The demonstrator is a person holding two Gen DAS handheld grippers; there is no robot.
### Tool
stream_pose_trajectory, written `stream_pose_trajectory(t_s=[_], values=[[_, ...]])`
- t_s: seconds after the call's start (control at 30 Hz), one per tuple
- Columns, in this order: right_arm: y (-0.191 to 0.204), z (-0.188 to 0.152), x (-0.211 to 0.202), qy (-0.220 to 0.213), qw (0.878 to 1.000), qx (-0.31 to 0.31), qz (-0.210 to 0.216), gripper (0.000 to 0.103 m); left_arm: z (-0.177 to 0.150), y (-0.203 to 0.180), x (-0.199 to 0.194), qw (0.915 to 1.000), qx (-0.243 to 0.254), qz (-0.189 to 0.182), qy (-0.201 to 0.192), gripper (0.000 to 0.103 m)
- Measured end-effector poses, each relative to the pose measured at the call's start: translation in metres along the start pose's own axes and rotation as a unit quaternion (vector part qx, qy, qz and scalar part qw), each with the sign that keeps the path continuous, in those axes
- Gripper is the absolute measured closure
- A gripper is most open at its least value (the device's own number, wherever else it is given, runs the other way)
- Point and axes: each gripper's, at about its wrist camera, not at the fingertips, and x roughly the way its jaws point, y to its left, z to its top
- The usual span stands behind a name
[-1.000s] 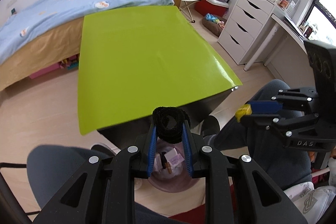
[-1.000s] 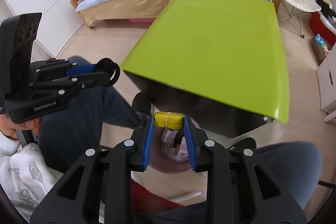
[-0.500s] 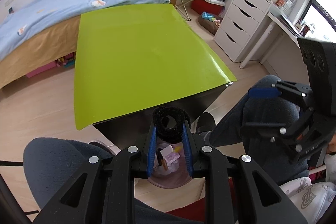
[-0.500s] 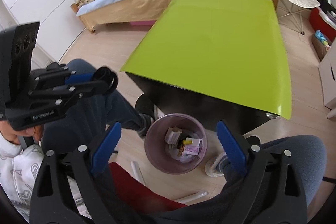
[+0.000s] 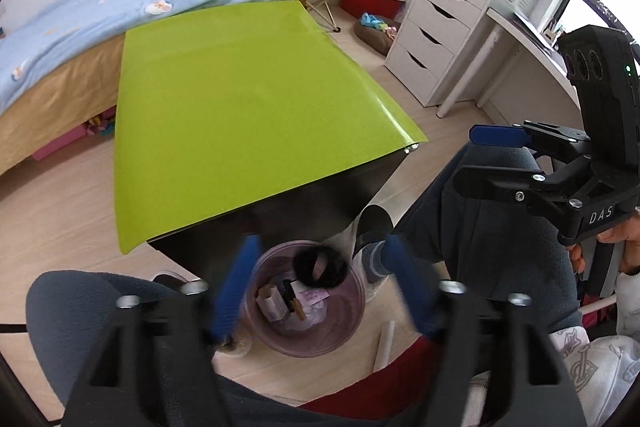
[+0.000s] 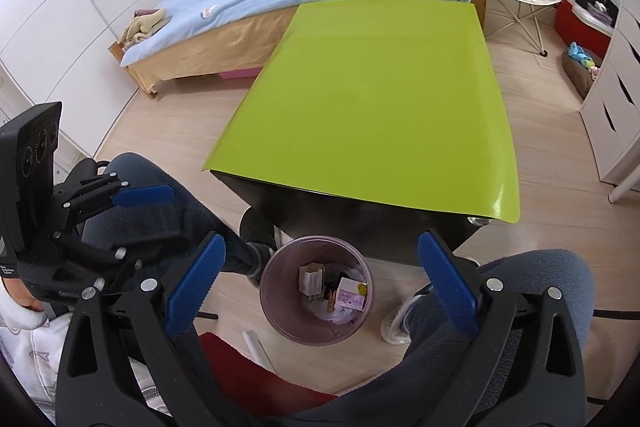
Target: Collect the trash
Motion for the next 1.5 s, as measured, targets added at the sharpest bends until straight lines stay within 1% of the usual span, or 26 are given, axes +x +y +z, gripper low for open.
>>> stream_pose_trajectory(t_s=[0.03, 0.1, 0.17, 0.23, 0.47, 0.6, 0.83, 0.93, 1.07, 1.2, 1.37, 1.5], values=[[-0.001, 0.000, -0.001, -0.002, 1.000, 0.001, -0.001, 0.007, 0.000, 0.001, 0.000, 1.0000, -0.002, 0.001, 0.000, 0.018], [-0.001, 0.000, -0.002, -0.006, 1.000, 0.002, -0.001, 0.005, 0.002, 0.003, 0.000, 0.9999, -0.009, 0.006, -0.004, 0.016], [-0.002, -0.002, -0.003, -0.009, 1.000, 0.003, -0.001, 0.004, 0.002, 0.005, 0.000, 0.9998, -0.014, 0.009, -0.005, 0.011], [-0.001, -0.003, -0.003, -0.013, 1.000, 0.002, -0.005, 0.004, 0.002, 0.006, -0.001, 0.9998, -0.018, 0.009, -0.010, 0.008], [0.004, -0.001, -0.004, -0.018, 1.000, 0.001, -0.012, 0.003, 0.003, 0.014, -0.005, 0.9990, -0.038, 0.012, -0.020, 0.008], [0.004, 0.005, -0.006, -0.023, 1.000, 0.002, -0.014, 0.003, 0.009, 0.020, -0.010, 0.9986, -0.041, 0.016, -0.030, 0.008], [0.006, 0.034, -0.014, -0.045, 0.999, -0.010, -0.026, 0.003, 0.033, 0.030, -0.025, 0.9968, -0.047, 0.031, -0.057, 0.008], [0.008, 0.050, -0.019, -0.059, 0.998, -0.015, -0.028, 0.003, 0.048, 0.033, -0.035, 0.9953, -0.037, 0.042, -0.079, 0.008], [0.012, 0.072, -0.025, -0.077, 0.996, -0.022, -0.028, 0.003, 0.064, 0.037, -0.044, 0.9936, -0.028, 0.047, -0.098, 0.008], [0.014, 0.086, -0.027, -0.085, 0.996, -0.030, -0.024, 0.003, 0.076, 0.046, -0.047, 0.9933, -0.039, 0.028, -0.105, 0.008], [0.015, 0.096, -0.025, -0.086, 0.995, -0.036, -0.020, 0.003, 0.085, 0.050, -0.046, 0.9937, -0.042, 0.019, -0.102, 0.006], [0.014, 0.100, -0.023, -0.085, 0.996, -0.035, -0.019, 0.003, 0.089, 0.053, -0.043, 0.9938, -0.048, 0.018, -0.099, 0.006]])
